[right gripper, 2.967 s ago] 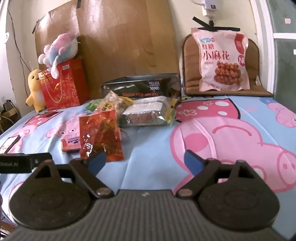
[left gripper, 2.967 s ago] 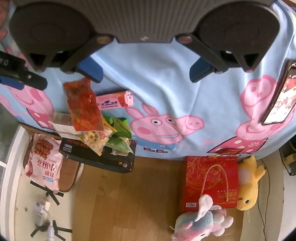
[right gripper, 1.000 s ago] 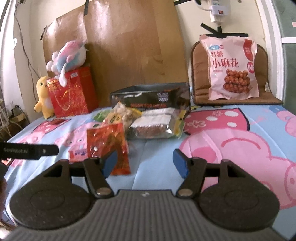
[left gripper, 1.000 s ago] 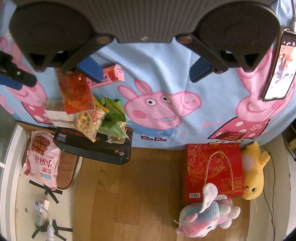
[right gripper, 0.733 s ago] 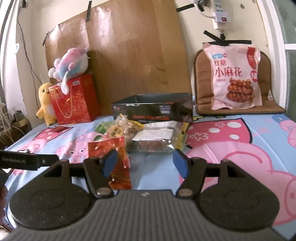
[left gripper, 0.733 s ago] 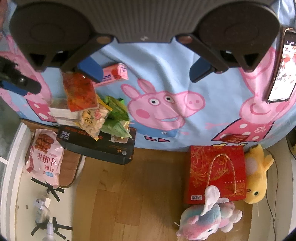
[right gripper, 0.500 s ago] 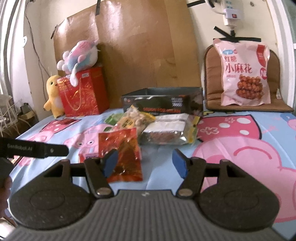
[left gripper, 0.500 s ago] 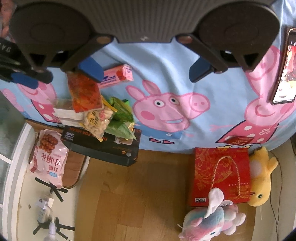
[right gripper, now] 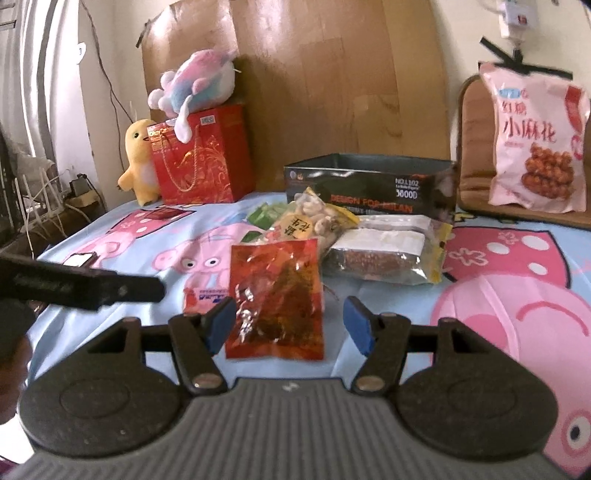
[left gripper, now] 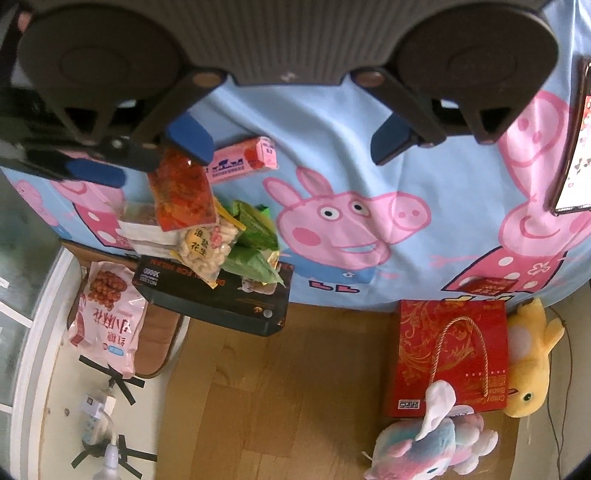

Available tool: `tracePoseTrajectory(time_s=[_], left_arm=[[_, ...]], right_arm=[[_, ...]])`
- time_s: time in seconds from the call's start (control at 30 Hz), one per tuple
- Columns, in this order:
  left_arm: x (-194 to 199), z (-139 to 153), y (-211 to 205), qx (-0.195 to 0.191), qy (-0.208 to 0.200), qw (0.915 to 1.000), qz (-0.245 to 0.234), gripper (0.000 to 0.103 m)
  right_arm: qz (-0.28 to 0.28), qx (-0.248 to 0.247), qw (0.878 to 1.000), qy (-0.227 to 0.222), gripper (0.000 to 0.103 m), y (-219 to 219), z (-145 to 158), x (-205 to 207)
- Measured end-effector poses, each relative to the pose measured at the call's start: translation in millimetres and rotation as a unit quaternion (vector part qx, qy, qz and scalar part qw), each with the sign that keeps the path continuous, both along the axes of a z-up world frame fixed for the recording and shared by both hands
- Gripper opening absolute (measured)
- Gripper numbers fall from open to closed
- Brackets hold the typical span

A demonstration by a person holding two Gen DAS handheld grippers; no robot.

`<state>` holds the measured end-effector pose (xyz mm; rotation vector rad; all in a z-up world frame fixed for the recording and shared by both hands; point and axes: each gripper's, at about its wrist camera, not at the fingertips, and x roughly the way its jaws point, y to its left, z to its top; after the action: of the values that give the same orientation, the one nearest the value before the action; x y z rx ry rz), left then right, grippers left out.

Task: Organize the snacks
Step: 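Move the open left tool toward the red-orange snack bag, then close the left tool on the red-orange snack bag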

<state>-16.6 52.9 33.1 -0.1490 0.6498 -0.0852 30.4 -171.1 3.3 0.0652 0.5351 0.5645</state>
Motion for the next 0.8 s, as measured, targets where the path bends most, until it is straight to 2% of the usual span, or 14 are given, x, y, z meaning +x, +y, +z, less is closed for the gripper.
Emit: tracePoseTrajectory(time_s=[0.1, 0.13, 0.23, 0.37, 0.4, 0.43, 0.63, 0.8], left_arm=[[-1.0, -2.1, 4.9, -0.006, 0.004, 0.9999, 0.010, 0.095], [-0.9, -3.1, 7.7, -0.009, 0.007, 0.9998, 0.015, 0.095], [-0.2, -5.5, 14.5, -0.017, 0.014, 0.9994, 0.026, 0.095], [0.7, -6.8, 16.8, -0.019, 0.018, 0.9993, 0.027, 0.095], [0.4, -6.7, 16.6, -0.019, 0.017, 0.9994, 0.025, 0.095], [0.4, -6.3, 16.3, -0.019, 0.016, 0.9995, 0.022, 0.095], [3.2, -0.3, 9.4, -0.028, 0.004, 0.9994, -0.019, 0.096], [4.0, -0.4, 3.9, -0.062, 0.007, 0.9956, -0.069, 0.097]], right_arm=[[0.018, 0.021, 0.997, 0.071, 0.072, 2.3, -9.2, 22.9], [0.022, 0.024, 0.996, 0.081, 0.078, 5.7, -11.5, 24.4], [0.030, 0.003, 0.998, 0.058, 0.092, 22.3, -14.5, 15.8], [0.028, -0.058, 0.998, 0.021, 0.089, 43.5, -19.3, 7.4], [0.024, -0.067, 0.997, 0.015, 0.085, 44.7, -19.4, 5.8], [0.022, -0.080, 0.997, 0.007, 0.075, 44.7, -19.0, 4.7], [0.051, -0.126, 0.991, -0.022, 0.074, 29.9, -18.3, -4.4], [0.129, -0.163, 0.975, -0.073, 0.074, 22.6, -17.5, -23.2]])
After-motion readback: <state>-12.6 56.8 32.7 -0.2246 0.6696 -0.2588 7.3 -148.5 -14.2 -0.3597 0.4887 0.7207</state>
